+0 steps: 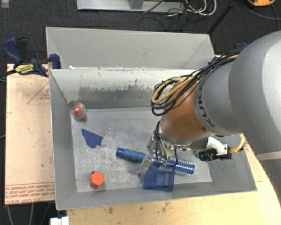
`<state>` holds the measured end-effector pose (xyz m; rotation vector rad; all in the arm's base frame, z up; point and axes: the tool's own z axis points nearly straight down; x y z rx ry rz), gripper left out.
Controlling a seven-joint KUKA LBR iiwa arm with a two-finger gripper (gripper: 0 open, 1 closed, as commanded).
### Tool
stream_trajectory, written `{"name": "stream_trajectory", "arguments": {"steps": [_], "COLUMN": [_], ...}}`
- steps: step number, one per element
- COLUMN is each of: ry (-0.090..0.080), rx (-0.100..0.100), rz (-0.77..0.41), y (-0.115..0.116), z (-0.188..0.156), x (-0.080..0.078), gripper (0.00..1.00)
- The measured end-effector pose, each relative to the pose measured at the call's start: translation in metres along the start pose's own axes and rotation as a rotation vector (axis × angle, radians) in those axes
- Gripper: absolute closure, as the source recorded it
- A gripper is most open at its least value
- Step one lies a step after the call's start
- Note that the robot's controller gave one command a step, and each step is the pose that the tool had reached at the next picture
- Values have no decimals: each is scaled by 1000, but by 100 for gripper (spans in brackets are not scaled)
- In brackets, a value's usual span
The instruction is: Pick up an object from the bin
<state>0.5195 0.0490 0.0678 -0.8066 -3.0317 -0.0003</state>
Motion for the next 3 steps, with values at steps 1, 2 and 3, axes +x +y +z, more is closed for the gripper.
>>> {"name": "stream_trajectory", "arguments": {"steps": [1,2,3], "ry": [-1,-8,-7], "rx": [-1,-4,-3], "rz": [-1,-3,-6], "y": [0,1,2], "z": [-1,-48,-81], "x": [0,-1,-1], "gripper": [100,100,100]}}
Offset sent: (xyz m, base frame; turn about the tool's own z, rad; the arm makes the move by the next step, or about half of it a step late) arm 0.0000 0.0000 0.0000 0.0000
